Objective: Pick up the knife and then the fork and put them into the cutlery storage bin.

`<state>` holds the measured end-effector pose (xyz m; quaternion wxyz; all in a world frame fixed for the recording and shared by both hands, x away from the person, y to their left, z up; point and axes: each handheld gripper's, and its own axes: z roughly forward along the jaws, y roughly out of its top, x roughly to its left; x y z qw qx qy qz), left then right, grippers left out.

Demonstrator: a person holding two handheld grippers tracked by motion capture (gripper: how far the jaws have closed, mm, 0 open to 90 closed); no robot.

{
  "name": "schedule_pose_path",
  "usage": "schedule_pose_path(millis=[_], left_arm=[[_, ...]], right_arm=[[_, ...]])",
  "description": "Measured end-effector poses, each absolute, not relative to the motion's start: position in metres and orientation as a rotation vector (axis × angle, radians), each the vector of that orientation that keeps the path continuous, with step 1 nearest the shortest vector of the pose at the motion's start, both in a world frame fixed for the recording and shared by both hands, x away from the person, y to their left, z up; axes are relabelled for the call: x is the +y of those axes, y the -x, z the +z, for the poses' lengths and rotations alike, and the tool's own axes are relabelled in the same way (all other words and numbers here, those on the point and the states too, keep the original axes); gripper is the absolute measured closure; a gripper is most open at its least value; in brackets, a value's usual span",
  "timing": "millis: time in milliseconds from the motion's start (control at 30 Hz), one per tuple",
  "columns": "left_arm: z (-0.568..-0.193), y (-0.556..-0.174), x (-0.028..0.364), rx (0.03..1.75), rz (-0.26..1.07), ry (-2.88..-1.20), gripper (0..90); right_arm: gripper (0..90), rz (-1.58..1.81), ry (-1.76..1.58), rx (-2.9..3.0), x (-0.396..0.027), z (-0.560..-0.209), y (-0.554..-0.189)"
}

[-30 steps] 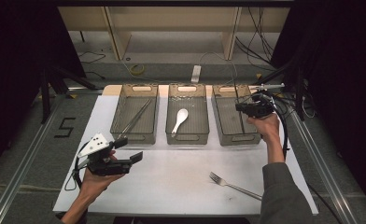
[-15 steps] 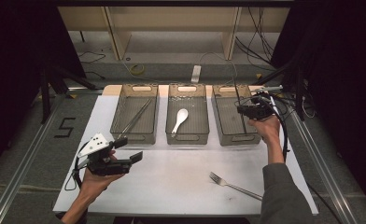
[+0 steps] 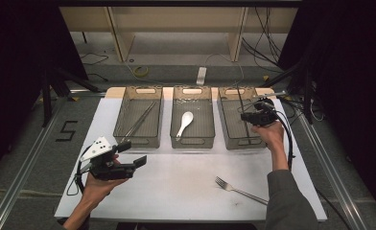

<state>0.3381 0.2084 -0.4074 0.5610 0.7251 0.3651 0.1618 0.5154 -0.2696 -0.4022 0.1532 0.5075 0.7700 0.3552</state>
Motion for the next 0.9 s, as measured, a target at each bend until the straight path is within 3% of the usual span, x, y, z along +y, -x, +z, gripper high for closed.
schedule_pose_path(millis=[367,500,900], left_arm=[[-0.408,-0.339,0.208,0.862,0.381,-1.711,16.4],[-0.408,-0.339,0.208,0.862,0.382,-1.711,16.4],[-0.408,-0.339,0.208,0.866,0.381,-1.714,16.1]], right_arm=[[79.1,0.952,-1.523,2.223,-0.265,-0.411,-0.519],[64.0,0.968,-1.543,2.2,-0.262,-0.407,-0.519],[43.7,1.033,-1.436,2.261,-0.252,-0.382,-0.495]])
